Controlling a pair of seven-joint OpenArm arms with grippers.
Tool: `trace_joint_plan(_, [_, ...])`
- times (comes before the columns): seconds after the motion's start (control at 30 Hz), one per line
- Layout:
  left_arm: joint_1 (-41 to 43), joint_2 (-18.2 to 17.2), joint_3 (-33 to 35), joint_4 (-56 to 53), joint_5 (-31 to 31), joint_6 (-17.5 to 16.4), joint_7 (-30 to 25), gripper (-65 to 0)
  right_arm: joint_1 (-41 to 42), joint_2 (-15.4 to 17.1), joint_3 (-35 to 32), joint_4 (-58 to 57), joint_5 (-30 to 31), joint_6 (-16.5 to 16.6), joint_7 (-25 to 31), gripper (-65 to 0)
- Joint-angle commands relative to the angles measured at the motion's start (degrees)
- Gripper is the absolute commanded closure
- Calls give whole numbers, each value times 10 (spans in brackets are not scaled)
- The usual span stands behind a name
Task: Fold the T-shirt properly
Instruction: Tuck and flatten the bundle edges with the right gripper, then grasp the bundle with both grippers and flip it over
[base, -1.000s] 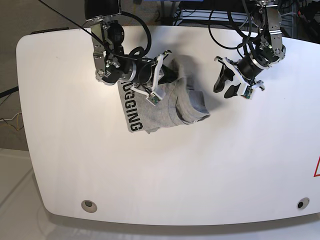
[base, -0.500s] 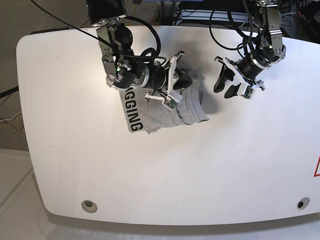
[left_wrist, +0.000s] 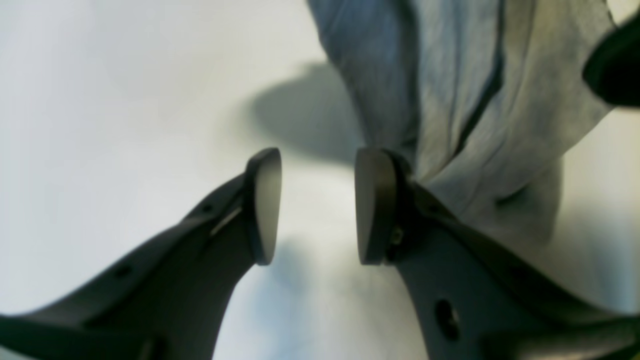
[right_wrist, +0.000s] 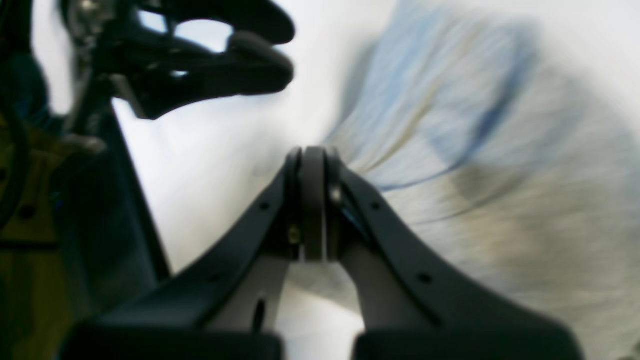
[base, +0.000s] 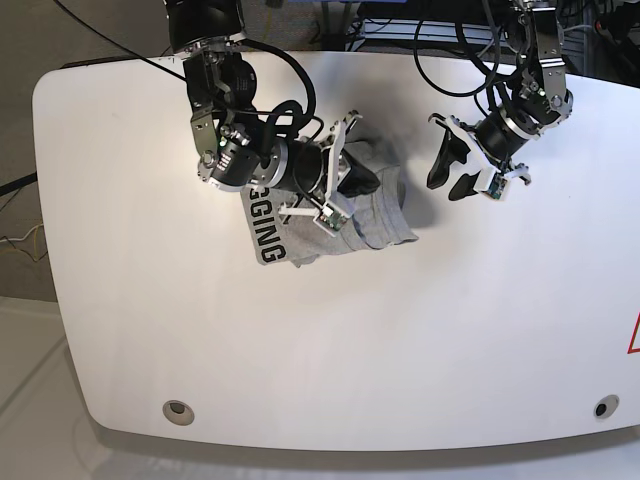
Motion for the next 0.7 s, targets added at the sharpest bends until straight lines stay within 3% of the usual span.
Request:
trace_joint_plan(0.0, [-1, 4, 0, 40, -13, -3, 6, -223, 19, -2, 22, 6, 7, 1, 16, 0])
trace_joint_plan(0.1, [-5, 19, 0, 67, -14, -3, 35, -221, 33, -2, 46, -8, 7, 2, 33, 0])
trace_joint_plan(0.2, [-8, 25, 0, 90, -14, -3, 54, -170, 51, -1, 67, -16, 7, 1, 49, 0])
trace_joint_plan(0.37, [-18, 38, 8, 107, -12, -3, 83, 0, 91, 11, 84, -53, 7, -2, 55, 0])
trace_joint_plan(0.67, [-23, 41, 42, 108, -12, -3, 124, -9, 168, 24, 83, -162, 7, -2, 94, 0])
